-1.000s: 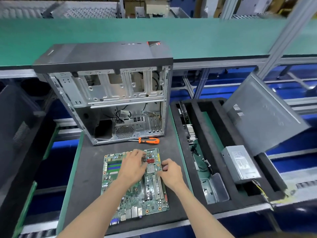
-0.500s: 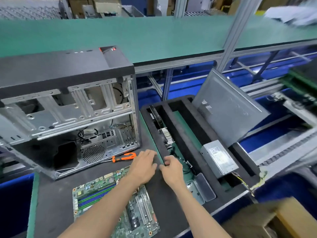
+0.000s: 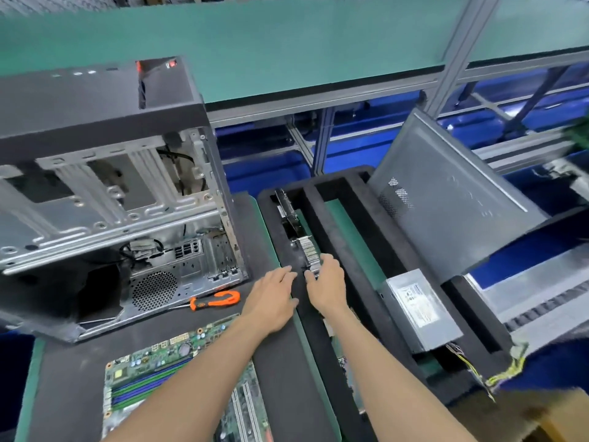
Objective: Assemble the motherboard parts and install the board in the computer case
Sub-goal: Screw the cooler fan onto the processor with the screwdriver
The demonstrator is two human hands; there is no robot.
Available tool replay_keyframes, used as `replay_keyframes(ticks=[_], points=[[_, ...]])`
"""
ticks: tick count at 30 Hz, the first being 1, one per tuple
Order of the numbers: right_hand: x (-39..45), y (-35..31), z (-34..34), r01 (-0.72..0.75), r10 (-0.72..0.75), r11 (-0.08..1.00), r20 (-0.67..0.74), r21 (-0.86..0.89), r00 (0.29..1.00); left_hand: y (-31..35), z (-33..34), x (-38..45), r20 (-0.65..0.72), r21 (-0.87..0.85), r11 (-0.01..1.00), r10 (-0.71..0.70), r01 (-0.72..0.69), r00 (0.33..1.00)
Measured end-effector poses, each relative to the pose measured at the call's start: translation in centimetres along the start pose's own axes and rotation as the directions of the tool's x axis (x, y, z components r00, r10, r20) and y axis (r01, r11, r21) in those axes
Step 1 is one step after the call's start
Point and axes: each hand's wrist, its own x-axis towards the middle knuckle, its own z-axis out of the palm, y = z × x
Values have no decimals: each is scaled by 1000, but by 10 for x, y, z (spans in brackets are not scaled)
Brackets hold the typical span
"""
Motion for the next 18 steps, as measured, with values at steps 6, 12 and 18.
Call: replay_keyframes(ticks=[6, 12, 18], points=[[38, -6, 7, -36, 40, 999, 107, -37, 993, -8, 8, 3, -17, -7, 1000, -6, 6, 1000], [55, -2, 13, 11, 20, 987, 192, -163, 981, -11, 9, 3, -1, -27, 999, -23, 23, 1000], [49, -1, 7, 113, -88, 976, 141, -184, 986, -8, 4, 3, 9, -45, 998, -43, 43, 999]])
